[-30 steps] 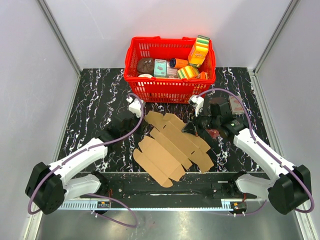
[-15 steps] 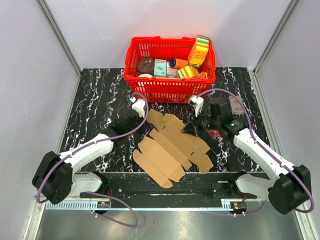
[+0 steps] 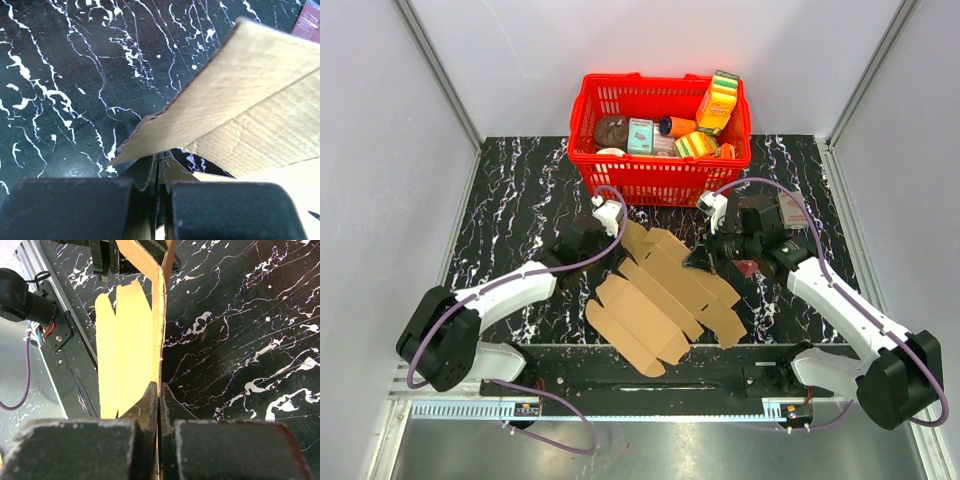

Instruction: Fold the paper box

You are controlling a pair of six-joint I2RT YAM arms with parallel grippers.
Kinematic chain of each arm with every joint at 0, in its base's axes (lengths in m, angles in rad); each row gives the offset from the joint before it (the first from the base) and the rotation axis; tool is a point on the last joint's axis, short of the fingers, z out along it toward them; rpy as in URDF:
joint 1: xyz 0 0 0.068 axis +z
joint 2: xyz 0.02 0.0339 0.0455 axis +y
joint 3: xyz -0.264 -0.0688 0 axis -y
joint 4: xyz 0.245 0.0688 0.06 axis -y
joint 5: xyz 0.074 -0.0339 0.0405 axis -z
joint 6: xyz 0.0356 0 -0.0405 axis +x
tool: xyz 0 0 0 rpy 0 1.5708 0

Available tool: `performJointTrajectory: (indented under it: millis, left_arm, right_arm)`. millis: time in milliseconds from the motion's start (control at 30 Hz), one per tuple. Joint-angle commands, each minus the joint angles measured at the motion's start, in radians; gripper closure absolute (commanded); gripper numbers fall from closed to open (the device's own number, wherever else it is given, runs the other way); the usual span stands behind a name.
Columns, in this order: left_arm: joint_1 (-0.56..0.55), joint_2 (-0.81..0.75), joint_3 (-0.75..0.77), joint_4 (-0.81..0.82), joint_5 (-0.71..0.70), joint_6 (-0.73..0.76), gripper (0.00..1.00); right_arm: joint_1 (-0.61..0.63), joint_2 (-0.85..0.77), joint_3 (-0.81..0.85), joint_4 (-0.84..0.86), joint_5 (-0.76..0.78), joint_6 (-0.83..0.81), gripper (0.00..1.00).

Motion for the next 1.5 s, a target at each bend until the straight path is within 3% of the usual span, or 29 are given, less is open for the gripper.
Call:
performJointTrajectory:
  millis: [0, 567, 1467]
  left_arm:
    - [0.005, -0.032, 0.027, 0.070, 0.082, 0.008, 1.00]
    - [-0.008, -0.144, -0.051, 0.040, 0.205, -0.006, 1.00]
    - [-0.146, -0.137, -0.090, 0.089, 0.137, -0.083, 1.00]
  right_arm:
    - [0.007, -0.018, 0.001, 0.035, -0.001, 0.010, 1.00]
    - [0.007, -0.001, -0.004, 0.054, 0.042, 0.030, 1.00]
    - [0.007, 0.011, -0.007, 0.054, 0.055, 0.036, 1.00]
